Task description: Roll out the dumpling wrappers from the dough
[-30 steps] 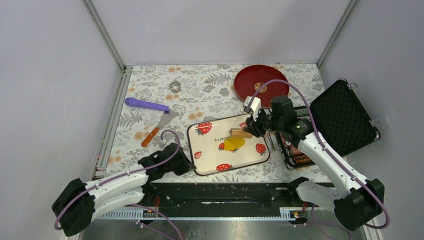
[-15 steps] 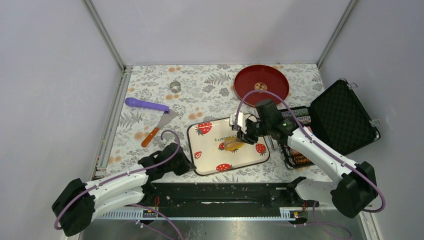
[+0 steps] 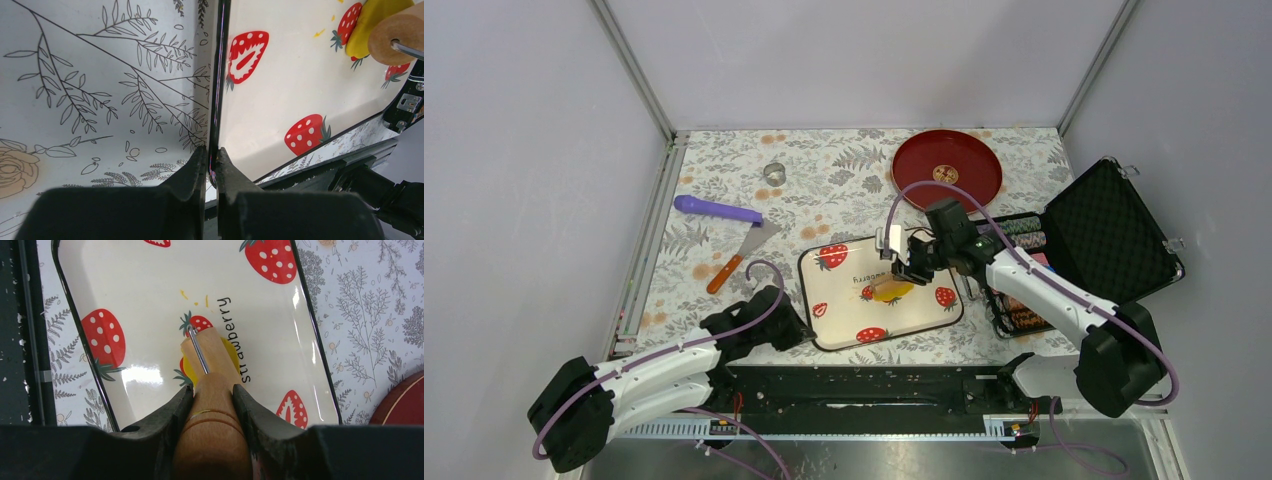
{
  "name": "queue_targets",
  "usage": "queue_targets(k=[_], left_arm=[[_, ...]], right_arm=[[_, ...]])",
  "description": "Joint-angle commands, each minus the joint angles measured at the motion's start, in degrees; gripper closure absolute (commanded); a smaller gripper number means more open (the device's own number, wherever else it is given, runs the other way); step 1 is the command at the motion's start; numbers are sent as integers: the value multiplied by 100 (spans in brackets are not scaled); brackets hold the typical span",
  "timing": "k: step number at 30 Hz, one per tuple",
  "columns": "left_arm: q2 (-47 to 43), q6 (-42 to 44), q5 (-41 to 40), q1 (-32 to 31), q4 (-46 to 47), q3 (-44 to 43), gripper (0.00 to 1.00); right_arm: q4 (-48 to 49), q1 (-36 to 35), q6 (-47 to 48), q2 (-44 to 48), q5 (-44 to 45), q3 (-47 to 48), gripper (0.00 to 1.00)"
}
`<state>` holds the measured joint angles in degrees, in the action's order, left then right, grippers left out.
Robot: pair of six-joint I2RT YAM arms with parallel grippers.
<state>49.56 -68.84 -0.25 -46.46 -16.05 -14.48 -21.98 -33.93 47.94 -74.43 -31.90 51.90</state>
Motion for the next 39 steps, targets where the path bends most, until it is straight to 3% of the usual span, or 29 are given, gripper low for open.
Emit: queue_targets(k=[1,24,39], left_arm=[[40,-15,-186,15,-266,111,100],[-73,-94,-274,15,-374,103,100],[-1795,-1000,-1137,31,-1820,415,100]], right_arm=[[426,-52,-3,-19,150,-151,100],[-12,-270,-72,64,1054,-855,100],[-415,-863,-282,-379,1254,-641,100]])
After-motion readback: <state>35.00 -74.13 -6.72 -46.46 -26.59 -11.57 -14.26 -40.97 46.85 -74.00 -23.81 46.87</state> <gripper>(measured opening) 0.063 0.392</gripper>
